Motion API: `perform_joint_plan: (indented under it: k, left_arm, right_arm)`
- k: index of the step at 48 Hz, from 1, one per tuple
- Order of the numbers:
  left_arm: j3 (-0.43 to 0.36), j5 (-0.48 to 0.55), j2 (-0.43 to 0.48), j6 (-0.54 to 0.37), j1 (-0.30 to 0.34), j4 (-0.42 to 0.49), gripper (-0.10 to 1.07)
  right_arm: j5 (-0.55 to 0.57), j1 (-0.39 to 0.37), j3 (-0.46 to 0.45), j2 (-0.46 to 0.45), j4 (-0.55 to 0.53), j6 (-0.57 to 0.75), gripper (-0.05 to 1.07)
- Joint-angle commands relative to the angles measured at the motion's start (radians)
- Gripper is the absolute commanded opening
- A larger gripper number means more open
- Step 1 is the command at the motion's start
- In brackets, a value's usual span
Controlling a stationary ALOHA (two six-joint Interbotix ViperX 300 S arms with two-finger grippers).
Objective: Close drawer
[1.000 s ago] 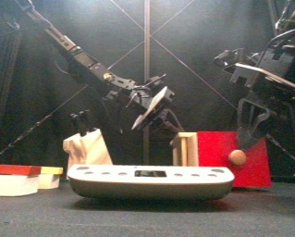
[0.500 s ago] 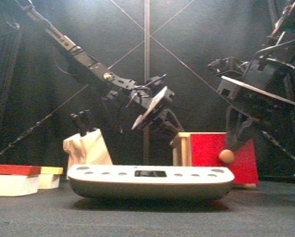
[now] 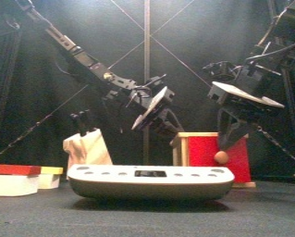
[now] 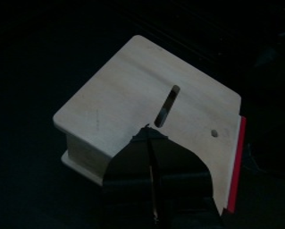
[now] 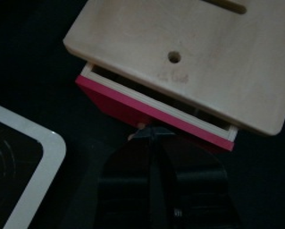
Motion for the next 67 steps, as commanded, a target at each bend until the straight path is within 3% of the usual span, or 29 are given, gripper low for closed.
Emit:
perform_joint_plan:
  k: [1,29,38,49,67]
  left_arm:
    - [-0.012,0.009,-0.005,0.000,0.002,-0.002,-0.03]
    - [-0.012,0.012,-0.025,0.005,-0.003,0.002,-0.03]
    - [-0.008,-0.011,-0.083,0.009,-0.006,0.026,-0.03]
    - [0.009,-0.037,-0.167,0.003,-0.008,0.144,-0.03]
    - [0.078,-0.037,-0.259,0.005,-0.081,0.146,-0.03]
  right_arm:
    - [0.003,-0.021,-0.012,-0.020,-0.014,0.002,0.22]
    - [0.003,-0.035,-0.034,-0.038,-0.011,-0.008,0.22]
    - [0.014,0.012,-0.037,-0.083,-0.015,-0.002,0.22]
    - [0.031,0.071,-0.032,-0.115,-0.026,0.000,0.22]
    - [0.064,0.156,-0.026,-0.146,-0.018,-0.003,0.22]
